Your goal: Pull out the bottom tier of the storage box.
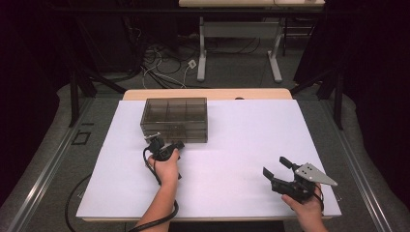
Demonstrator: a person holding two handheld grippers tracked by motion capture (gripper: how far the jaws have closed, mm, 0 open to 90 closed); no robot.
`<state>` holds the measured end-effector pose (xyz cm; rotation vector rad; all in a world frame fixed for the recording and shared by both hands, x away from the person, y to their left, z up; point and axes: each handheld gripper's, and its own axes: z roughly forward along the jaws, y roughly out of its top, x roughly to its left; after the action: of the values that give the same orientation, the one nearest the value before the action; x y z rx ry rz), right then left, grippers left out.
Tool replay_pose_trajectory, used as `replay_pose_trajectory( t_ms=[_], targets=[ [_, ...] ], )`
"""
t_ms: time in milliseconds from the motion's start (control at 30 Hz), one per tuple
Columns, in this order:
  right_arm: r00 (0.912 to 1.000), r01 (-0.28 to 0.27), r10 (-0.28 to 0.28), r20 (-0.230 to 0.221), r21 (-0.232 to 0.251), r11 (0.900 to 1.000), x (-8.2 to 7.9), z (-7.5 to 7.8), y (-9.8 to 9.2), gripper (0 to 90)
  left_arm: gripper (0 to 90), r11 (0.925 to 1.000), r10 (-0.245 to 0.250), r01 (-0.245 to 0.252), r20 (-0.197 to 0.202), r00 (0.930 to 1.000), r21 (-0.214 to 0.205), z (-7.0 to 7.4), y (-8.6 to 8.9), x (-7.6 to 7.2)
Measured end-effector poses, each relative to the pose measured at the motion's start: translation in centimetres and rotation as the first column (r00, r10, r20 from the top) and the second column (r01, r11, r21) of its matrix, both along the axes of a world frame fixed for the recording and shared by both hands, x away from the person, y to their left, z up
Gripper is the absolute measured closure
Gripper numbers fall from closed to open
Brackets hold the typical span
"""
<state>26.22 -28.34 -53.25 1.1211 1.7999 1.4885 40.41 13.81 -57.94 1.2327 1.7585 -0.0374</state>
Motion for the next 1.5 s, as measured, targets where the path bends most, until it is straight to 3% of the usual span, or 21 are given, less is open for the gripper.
replay_pose_trajectory(
  t_ms=[633,1500],
  targets=[
    [1.0000,0.000,0.000,0.005,0.001,1.0000,0.0,0.0,0.0,22.4,81.4,0.9997,0.003,-0.003,0.004,1.0000,-0.025,-0.1,0.1,-0.7],
    [1.0000,0.003,-0.003,0.003,0.000,1.0000,0.0,0.0,0.0,22.4,81.4,0.9996,-0.013,0.013,0.005,0.9999,-0.024,-0.1,0.2,-1.5]
  ],
)
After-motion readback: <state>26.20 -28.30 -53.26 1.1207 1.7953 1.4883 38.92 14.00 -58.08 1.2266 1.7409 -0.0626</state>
